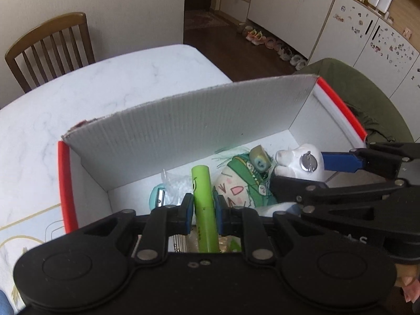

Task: Organize objects
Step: 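Carry the green stick and white plush over the shoebox with both grippers, then open both grippers to drop the green stick and plush into the shoebox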

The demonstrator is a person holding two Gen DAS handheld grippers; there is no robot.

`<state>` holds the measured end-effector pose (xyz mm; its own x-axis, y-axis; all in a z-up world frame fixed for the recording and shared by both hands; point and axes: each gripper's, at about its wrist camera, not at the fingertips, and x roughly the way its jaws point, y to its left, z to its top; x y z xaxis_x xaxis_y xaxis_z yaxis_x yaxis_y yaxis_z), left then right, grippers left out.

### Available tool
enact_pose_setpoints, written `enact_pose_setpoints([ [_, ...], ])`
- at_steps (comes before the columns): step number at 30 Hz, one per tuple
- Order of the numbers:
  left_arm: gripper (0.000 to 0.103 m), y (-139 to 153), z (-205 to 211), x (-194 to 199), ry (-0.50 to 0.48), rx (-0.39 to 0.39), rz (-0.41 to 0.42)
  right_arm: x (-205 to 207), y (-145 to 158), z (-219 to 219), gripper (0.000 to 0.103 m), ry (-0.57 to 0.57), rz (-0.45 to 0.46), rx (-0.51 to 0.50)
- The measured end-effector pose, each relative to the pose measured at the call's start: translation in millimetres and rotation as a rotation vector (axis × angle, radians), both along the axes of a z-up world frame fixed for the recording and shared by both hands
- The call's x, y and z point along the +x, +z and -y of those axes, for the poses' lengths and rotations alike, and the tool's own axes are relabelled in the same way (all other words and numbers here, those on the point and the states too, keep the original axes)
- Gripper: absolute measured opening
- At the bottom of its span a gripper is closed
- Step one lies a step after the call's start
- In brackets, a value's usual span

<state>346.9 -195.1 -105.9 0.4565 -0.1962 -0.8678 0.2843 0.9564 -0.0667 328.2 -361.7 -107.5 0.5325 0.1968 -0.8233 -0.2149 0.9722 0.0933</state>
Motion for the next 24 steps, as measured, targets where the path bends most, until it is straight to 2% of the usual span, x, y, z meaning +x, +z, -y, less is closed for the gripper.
enact_pose_setpoints([
  [10, 0.018, -8.5, -5.7, 5.6, 0.007, -0.028, -0.067, 0.9, -4.7, 5.2, 0.058, -0.009, -0.022, 0.018],
  [15, 0.033, -4.5, -10.1, 1.1, 0.011, -0.035, -0.061, 0.6, -2.3, 12.5, 0.058, -0.025, -0.034, 0.049],
  [19, 0.037, -0.1, -13.1, -4.9, 0.017, -0.044, -0.056, -6.7, 4.2, 13.7, 0.063, -0.009, -0.024, 0.060],
  [22, 0.048, 4.0, -16.7, -8.7, 0.024, -0.052, -0.043, -16.0, 12.4, 15.5, 0.068, -0.006, -0.009, 0.071],
  [24, 0.050, 9.2, -19.0, -13.8, 0.014, -0.064, -0.026, -23.1, 18.7, 17.9, 0.069, -0.003, 0.000, 0.082],
])
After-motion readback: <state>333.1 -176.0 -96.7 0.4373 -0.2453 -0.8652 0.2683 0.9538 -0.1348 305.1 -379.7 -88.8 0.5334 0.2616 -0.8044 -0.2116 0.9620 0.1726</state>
